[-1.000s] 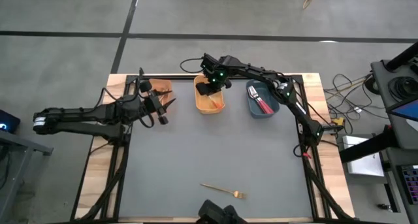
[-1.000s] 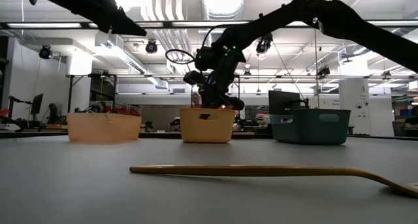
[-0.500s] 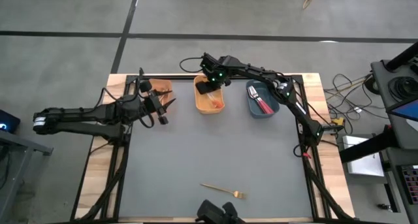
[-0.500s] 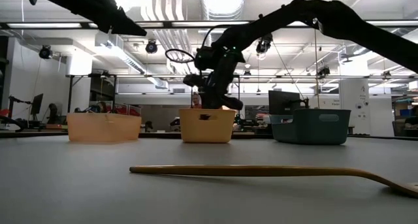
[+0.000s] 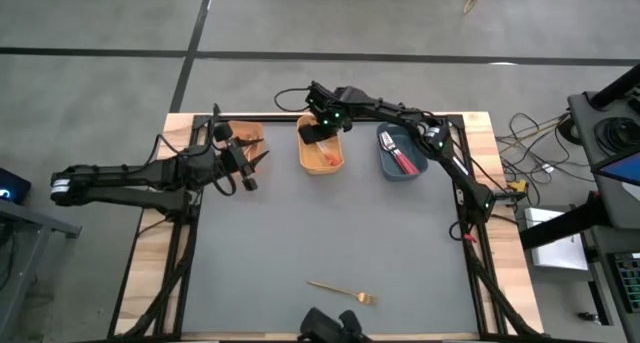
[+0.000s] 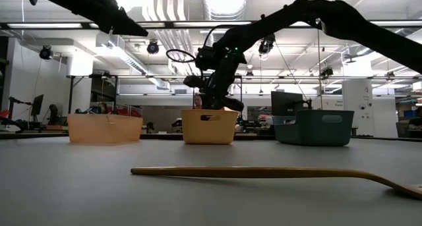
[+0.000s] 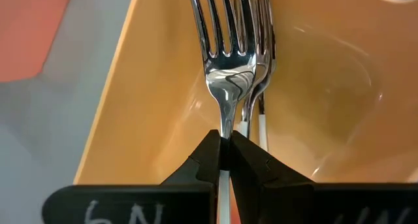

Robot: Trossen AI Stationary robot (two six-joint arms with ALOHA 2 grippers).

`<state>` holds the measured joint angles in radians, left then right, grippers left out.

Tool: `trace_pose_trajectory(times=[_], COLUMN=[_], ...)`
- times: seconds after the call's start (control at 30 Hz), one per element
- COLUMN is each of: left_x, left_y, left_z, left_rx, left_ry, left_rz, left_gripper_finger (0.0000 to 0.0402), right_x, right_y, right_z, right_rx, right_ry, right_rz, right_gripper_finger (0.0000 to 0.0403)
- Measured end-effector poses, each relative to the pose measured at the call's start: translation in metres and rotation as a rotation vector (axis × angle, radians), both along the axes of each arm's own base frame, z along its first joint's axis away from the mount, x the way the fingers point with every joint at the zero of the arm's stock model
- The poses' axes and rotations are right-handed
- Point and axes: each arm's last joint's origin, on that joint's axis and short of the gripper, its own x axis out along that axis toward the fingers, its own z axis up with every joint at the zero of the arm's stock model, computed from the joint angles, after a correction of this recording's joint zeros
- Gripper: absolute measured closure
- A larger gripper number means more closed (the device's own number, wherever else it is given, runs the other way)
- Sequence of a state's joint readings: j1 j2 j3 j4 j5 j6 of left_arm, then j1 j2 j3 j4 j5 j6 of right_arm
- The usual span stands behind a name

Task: Sort silverware by color (type)
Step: Put the orange fork into the yellow bin

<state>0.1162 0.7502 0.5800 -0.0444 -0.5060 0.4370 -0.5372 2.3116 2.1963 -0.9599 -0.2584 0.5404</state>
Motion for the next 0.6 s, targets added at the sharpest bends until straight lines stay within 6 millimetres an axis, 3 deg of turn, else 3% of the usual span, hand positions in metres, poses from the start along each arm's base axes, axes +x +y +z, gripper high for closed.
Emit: trace_pose_trajectory(times=[0.6], left_x=[0.000], left_y=[0.000], left_z=[0.000], left_rx=[0.000], left_ry=[0.001], left_rz=[0.000], left_gripper_finger=[0.0263], right_x=[0.001], right_y=[0.006], right_z=[-0.017], right_rx=[-0.015], right_ry=[0.046], right_rz=[0.010], right_gripper_finger=[0.0390])
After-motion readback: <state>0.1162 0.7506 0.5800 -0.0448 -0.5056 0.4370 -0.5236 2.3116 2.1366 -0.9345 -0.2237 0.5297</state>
